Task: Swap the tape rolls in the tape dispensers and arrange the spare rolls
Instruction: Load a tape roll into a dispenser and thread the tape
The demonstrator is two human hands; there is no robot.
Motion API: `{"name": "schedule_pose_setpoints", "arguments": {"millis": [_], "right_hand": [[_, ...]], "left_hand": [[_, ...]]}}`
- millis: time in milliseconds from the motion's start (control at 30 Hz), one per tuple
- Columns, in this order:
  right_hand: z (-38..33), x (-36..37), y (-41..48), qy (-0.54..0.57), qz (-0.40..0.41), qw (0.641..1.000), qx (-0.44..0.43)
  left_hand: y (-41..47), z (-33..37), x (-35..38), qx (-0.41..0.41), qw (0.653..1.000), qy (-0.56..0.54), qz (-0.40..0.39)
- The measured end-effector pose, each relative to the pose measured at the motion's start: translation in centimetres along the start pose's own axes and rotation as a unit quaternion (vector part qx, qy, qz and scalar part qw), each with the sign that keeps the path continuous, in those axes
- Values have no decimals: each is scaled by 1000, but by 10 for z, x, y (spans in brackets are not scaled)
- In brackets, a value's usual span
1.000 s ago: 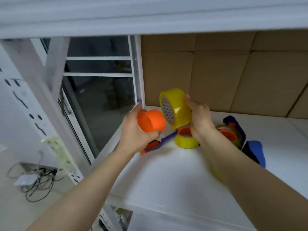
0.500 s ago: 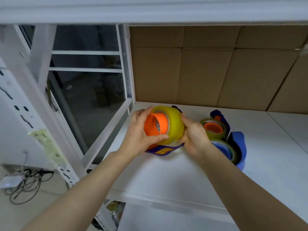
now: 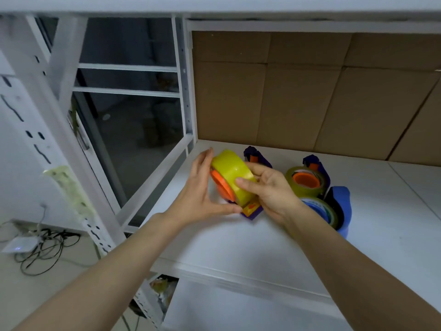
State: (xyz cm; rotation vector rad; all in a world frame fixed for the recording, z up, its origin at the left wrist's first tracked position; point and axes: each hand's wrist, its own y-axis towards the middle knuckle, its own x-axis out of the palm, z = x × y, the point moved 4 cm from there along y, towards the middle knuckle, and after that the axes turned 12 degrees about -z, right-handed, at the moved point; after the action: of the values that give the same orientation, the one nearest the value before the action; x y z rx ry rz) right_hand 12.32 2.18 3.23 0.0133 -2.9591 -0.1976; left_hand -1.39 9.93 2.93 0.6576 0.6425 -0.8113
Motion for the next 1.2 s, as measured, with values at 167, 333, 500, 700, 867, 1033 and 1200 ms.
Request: {"name": "schedule_pose_setpoints", "arguments": {"millis": [167,333,500,700,867,1033,1200], "right_hand": [[13,18,5,-343,-152,924,69],[52,27,-4,-568,-233,788,45],[30,6,-17,-469,-81,879,10],[29,-20,-28,-359,149,920,52],[38,-14,-34,-364,167,915,44],[48,-10,-32,-387,166,906,44],[48,-13,-27,-383,88,917,70]], "left_hand": [[-30,-30,-1,20,998,-29,44],[-49,-42,3,-23,994,-82,74],[-46,-20,18,66,994,71,-40],[-36,-14,44,-100,962,233,-105],[-36,-13,45,-136,951,264,-87],[-37,-7,49,-157,946,234,-159],[-39,-5,39,-144,926,217,-272]]}}
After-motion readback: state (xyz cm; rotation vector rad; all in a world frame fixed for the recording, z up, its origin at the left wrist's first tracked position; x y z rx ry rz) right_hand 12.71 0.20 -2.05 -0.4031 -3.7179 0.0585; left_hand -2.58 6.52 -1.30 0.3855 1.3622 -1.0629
